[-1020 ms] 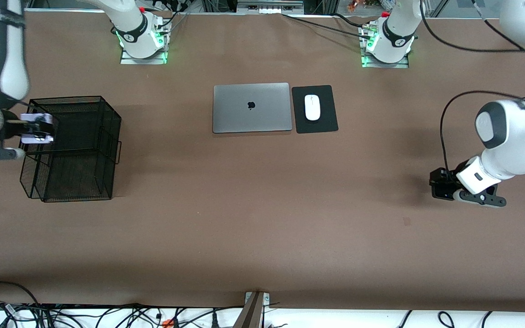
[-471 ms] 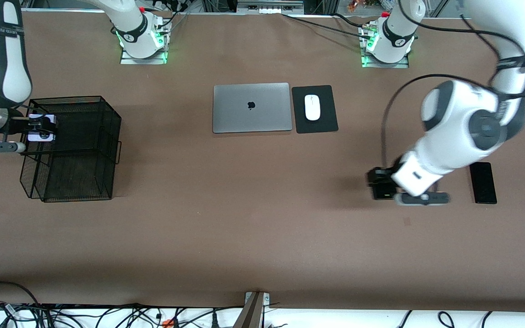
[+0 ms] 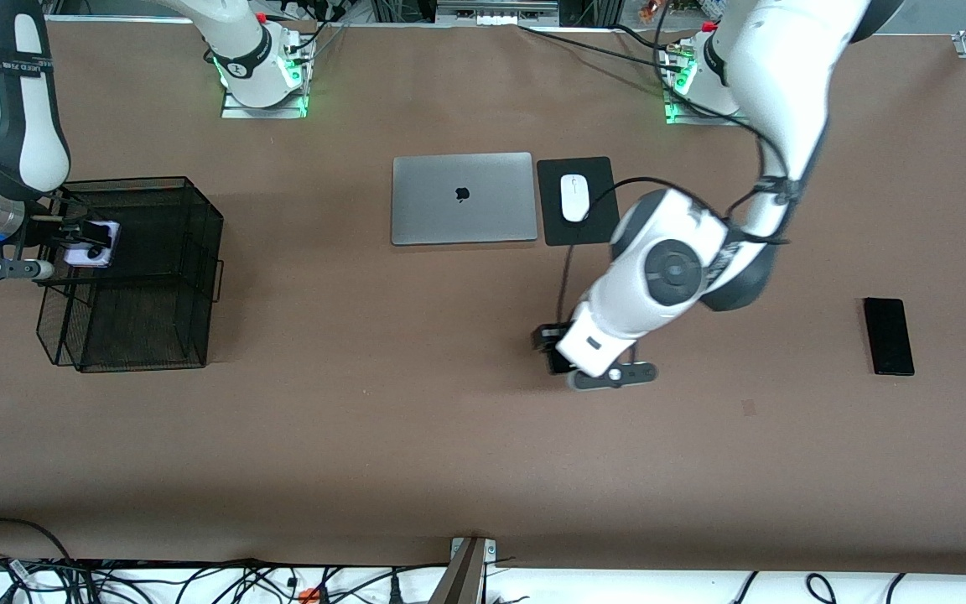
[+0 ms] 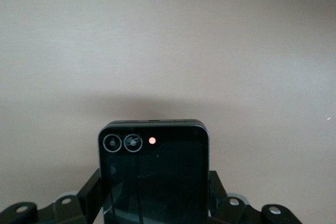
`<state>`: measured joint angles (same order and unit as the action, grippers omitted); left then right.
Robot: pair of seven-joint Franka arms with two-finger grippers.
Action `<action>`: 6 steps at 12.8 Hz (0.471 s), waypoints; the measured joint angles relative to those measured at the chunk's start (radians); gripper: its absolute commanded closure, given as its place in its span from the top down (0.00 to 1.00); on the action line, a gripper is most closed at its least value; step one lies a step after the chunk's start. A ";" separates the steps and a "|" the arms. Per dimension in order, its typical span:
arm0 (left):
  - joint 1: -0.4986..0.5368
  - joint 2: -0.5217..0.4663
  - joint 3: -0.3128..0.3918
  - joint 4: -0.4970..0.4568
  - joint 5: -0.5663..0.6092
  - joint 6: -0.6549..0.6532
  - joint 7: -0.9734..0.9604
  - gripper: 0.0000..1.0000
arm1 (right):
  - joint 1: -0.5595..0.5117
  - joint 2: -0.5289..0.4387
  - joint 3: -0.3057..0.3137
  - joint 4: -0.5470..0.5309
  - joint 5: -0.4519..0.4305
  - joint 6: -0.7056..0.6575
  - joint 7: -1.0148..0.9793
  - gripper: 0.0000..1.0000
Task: Place phones with both arms
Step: 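Release the white phone into the basket while the left gripper sets down the flip phone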
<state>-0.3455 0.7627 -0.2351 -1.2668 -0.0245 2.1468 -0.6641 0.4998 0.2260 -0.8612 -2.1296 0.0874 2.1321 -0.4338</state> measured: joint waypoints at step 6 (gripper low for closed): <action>-0.323 0.116 0.173 0.029 0.000 0.103 -0.074 0.53 | 0.050 -0.004 0.014 0.240 0.001 -0.257 0.040 1.00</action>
<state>-0.6686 0.8788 -0.0617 -1.2379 -0.0245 2.2497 -0.7382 0.5495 0.2216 -0.8476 -1.8896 0.0881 1.8747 -0.3938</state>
